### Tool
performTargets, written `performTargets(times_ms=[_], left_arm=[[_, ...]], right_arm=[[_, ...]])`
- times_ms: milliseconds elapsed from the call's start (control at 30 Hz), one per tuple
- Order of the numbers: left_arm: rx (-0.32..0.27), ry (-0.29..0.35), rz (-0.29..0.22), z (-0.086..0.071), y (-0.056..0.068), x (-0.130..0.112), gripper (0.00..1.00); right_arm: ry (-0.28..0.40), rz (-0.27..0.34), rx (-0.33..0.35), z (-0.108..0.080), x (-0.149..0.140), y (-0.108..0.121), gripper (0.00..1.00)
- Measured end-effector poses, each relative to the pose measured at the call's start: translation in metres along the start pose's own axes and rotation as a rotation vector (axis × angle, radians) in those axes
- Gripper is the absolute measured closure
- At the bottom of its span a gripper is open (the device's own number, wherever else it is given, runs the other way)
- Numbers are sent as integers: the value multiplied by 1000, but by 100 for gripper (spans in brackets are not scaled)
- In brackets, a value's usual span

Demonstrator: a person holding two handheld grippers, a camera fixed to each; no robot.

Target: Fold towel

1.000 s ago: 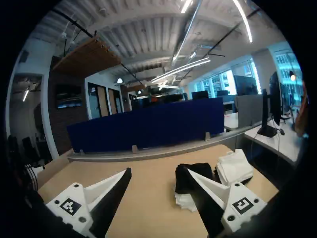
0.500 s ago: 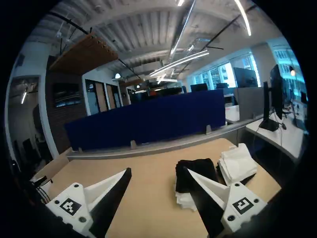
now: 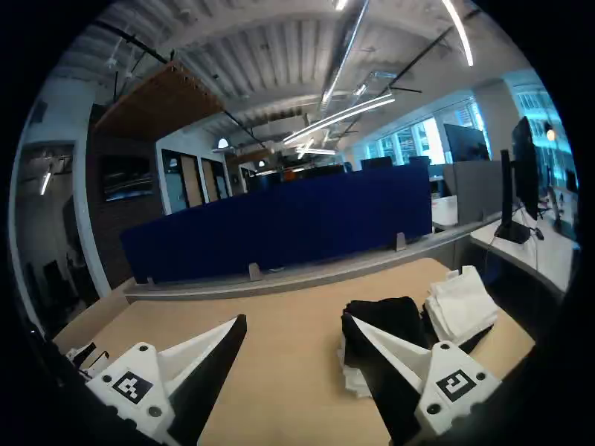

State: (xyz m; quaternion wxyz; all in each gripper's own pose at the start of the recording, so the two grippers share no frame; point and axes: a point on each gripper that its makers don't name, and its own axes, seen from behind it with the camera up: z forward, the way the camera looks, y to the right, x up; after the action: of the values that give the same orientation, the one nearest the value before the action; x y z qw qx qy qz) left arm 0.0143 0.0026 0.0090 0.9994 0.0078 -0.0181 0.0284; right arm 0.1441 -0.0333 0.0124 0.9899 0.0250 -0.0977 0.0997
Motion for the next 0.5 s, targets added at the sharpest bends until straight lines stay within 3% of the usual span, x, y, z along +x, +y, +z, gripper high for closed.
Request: performTargets(times_ms=[500], left_arm=[[-4,20,-55,-2,-5,-18,8]], right_arm=[[15,-12,14,7,2,1,0]])
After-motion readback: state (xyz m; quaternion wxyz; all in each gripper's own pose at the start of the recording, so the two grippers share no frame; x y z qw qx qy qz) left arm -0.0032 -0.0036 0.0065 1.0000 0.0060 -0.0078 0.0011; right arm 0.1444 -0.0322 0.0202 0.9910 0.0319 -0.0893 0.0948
